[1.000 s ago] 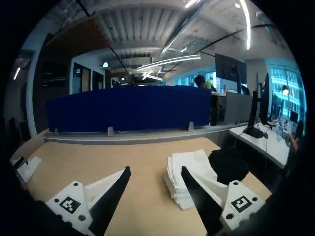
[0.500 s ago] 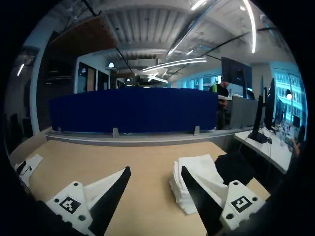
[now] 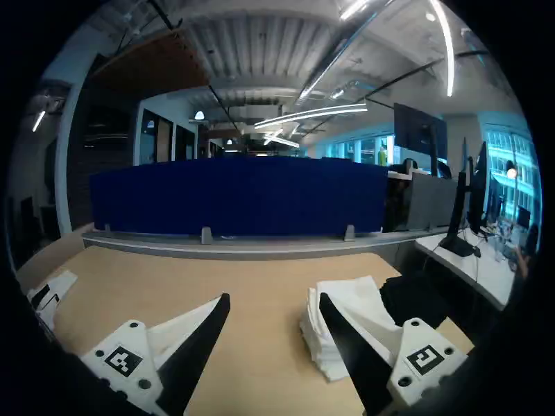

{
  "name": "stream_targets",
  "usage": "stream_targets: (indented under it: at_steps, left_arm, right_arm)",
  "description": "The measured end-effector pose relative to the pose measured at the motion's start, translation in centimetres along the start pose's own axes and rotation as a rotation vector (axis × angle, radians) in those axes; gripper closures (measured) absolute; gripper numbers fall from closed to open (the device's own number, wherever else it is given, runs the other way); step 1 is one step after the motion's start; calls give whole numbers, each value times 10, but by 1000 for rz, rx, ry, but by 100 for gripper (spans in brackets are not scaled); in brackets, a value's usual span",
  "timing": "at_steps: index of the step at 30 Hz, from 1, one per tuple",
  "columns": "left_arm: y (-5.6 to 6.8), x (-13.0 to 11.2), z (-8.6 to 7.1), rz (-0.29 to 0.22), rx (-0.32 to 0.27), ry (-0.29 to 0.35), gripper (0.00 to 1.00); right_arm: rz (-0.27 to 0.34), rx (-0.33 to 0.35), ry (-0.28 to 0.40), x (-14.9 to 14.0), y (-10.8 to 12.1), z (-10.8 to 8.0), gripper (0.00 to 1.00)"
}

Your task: Fold towel

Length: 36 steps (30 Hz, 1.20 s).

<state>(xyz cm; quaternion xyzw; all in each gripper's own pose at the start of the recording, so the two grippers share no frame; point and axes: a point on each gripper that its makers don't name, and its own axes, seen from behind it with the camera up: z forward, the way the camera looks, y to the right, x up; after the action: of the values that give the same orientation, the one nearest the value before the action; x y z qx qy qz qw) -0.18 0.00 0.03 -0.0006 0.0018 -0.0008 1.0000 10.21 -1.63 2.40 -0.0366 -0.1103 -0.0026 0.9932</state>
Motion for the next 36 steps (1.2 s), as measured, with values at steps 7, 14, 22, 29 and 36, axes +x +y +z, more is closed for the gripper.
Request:
stream_targets:
  at_steps: [7, 14, 22, 29, 36]
  left_arm:
    - [2, 1, -1, 0, -4, -3, 4]
    - [3, 2, -1, 2, -6, -4, 4]
    - [3, 1, -1, 1, -6, -4, 3]
    - [3, 1, -1, 1, -6, -4, 4]
    - [3, 1, -1, 1, -6, -4, 4]
  right_arm:
    - [2, -3, 19, 4, 8, -2, 0]
    - [13, 7, 75, 22, 16, -11, 0]
    - [17, 25, 162, 35, 35, -19, 0]
    - [5, 64, 196, 15, 30, -21, 0]
    - [-25, 72, 194, -30, 29, -13, 0]
